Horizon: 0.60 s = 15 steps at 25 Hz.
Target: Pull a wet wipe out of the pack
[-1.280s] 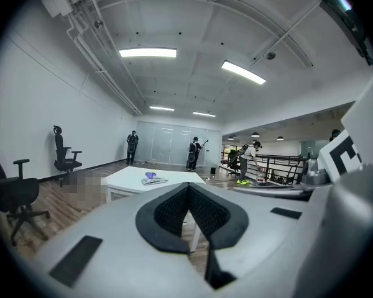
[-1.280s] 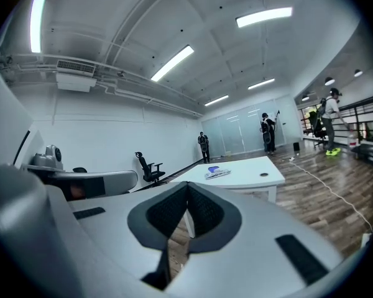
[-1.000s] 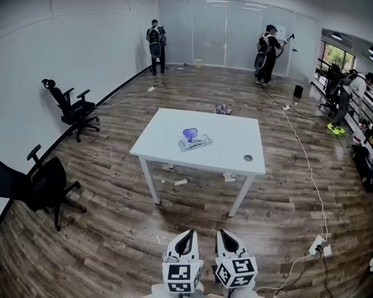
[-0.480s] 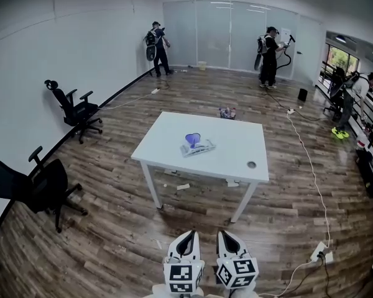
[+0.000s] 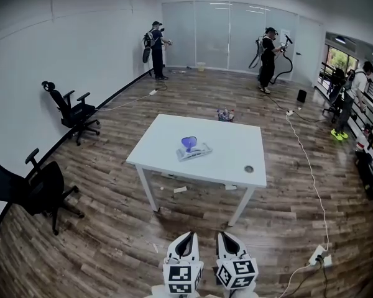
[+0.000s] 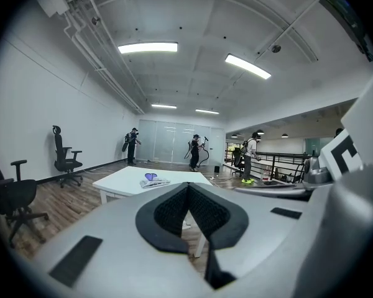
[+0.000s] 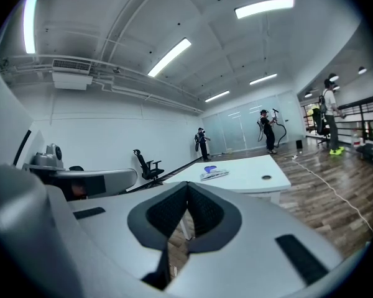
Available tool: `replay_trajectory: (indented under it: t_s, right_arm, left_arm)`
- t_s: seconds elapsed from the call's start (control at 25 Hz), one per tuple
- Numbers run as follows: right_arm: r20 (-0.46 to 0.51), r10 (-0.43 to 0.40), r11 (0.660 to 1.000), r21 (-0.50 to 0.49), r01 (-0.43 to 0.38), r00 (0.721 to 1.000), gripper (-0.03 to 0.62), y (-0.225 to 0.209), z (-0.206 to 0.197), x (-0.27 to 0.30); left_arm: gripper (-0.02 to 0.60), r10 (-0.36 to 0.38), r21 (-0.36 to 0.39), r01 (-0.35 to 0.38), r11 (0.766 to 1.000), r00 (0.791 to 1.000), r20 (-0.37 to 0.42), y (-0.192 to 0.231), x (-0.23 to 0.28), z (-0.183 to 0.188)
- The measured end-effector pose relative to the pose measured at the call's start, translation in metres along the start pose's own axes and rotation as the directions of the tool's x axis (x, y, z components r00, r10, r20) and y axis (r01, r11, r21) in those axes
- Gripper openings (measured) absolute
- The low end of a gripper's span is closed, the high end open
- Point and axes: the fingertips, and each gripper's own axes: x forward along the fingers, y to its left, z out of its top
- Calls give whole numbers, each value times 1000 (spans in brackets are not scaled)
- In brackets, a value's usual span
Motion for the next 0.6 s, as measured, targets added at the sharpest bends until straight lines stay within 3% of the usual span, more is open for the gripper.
replay_trajectory:
  t_s: [0.6]
  right_arm:
    - [-17,13,1000,13,-13,1000,9,-9,-5,13]
  left_arm:
    - [-1,20,11,-20,1000,1000,-9,5,13,-2]
